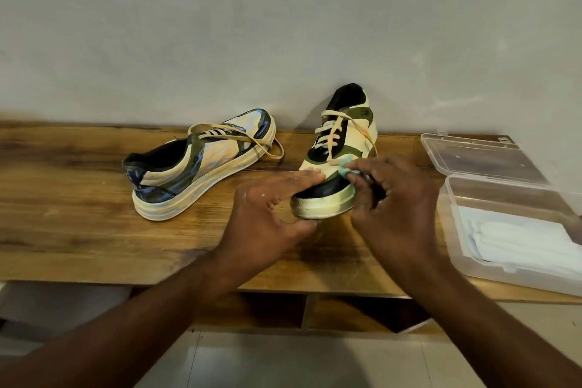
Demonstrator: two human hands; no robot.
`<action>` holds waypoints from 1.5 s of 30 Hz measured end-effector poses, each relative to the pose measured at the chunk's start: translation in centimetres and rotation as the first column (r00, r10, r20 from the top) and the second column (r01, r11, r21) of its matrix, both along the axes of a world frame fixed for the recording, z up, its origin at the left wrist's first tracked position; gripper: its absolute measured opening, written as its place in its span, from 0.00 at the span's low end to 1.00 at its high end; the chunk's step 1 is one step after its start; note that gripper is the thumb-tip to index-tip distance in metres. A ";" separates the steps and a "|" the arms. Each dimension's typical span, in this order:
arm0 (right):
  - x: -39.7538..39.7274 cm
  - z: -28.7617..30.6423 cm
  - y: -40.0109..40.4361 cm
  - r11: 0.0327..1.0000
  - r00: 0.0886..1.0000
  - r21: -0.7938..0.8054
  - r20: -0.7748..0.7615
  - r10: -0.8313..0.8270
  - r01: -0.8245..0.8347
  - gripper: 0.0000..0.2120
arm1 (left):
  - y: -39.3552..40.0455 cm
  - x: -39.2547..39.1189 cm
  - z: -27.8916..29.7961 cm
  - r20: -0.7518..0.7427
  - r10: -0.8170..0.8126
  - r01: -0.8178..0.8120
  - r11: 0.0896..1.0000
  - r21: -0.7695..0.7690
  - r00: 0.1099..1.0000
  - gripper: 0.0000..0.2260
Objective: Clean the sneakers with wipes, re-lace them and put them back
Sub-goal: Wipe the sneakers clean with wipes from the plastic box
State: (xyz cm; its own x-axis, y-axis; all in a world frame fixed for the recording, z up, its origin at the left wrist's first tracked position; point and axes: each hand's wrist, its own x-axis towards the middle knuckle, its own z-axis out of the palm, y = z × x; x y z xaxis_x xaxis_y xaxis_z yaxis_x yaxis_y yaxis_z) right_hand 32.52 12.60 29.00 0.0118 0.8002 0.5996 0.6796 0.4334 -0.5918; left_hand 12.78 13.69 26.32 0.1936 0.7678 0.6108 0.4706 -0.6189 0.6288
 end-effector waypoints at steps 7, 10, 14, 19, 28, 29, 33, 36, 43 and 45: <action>-2.5 -0.6 -2.0 0.979 0.952 0.084 0.263 0.158 -0.185 0.17 | 0.0 0.1 0.0 0.039 -0.011 0.013 0.999 -0.029 0.999 0.27; -0.5 -0.3 -0.1 0.997 0.992 0.044 0.112 0.056 -0.061 0.16 | 0.0 -0.1 0.4 0.004 0.014 -0.014 1.000 -0.028 1.000 0.28; 0.9 -0.3 0.7 1.000 0.999 -0.011 -0.023 -0.026 0.026 0.15 | -0.2 0.0 0.4 0.004 0.025 -0.024 0.998 -0.050 1.000 0.29; -2.3 -1.2 -1.9 0.971 0.962 0.119 0.202 0.181 -0.208 0.16 | 0.2 -0.4 0.3 0.040 0.027 -0.024 0.997 -0.077 0.999 0.28; 0.1 -1.9 1.2 0.999 0.989 0.036 -0.149 -0.017 0.023 0.12 | 0.3 -0.8 -0.3 0.123 0.026 -0.011 0.993 -0.121 0.992 0.28; -0.6 -1.9 0.7 0.997 0.991 0.072 -0.132 0.026 -0.017 0.12 | 0.2 -0.8 -0.5 0.132 0.028 -0.011 0.991 -0.130 0.991 0.28; -3.5 -2.6 -1.7 0.950 0.954 0.141 0.152 0.258 -0.279 0.12 | 0.2 -1.3 -0.8 0.149 0.025 0.000 0.986 -0.166 0.989 0.27; -3.3 -2.7 -1.6 0.945 0.944 0.161 0.219 0.248 -0.286 0.12 | 0.2 -1.5 -0.8 0.167 0.017 0.013 0.984 -0.176 0.986 0.27; -0.5 -2.3 0.9 0.997 0.992 0.073 -0.126 0.027 -0.018 0.14 | -0.1 -2.4 -1.5 0.206 0.032 0.011 0.979 -0.204 0.978 0.28; -1.1 -2.6 0.4 0.993 0.993 0.105 -0.100 0.057 -0.047 0.13 | -0.1 -2.4 -1.8 0.219 0.029 0.018 0.977 -0.211 0.975 0.28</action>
